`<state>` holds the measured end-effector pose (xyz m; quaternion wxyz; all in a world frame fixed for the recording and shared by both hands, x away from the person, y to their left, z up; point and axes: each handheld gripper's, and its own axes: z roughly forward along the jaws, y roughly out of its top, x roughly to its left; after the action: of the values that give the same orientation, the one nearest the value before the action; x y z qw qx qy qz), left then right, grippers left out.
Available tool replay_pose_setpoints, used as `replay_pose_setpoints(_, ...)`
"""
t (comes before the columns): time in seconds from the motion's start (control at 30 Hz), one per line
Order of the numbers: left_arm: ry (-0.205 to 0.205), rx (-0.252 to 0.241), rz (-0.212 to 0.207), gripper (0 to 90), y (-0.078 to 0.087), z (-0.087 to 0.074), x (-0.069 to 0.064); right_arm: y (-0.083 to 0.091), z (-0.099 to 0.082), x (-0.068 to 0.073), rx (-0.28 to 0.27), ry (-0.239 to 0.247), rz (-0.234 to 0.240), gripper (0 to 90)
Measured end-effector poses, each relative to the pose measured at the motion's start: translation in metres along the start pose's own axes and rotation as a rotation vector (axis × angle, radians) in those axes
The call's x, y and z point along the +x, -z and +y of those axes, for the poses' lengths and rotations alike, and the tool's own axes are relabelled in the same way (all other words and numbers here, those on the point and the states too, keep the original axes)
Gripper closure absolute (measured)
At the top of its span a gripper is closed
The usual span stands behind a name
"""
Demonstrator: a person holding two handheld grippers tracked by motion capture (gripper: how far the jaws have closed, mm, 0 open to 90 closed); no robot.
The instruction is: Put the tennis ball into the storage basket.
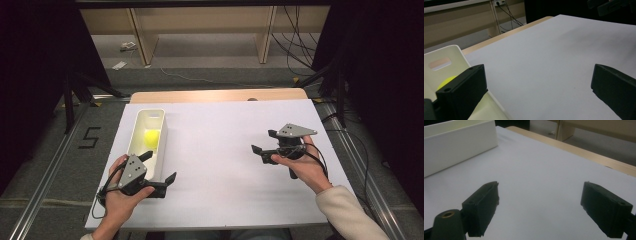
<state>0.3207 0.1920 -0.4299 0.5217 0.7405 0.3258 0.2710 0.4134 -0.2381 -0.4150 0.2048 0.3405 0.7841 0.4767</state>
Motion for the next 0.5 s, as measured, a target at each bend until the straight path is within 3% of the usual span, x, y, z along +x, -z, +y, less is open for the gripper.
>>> replay_pose_setpoints(0.5, 0.000, 0.000, 0.003, 0.0, 0.000, 0.000, 0.000, 0.014, -0.011, -0.006, 0.002, -0.014, -0.026, 15.5)
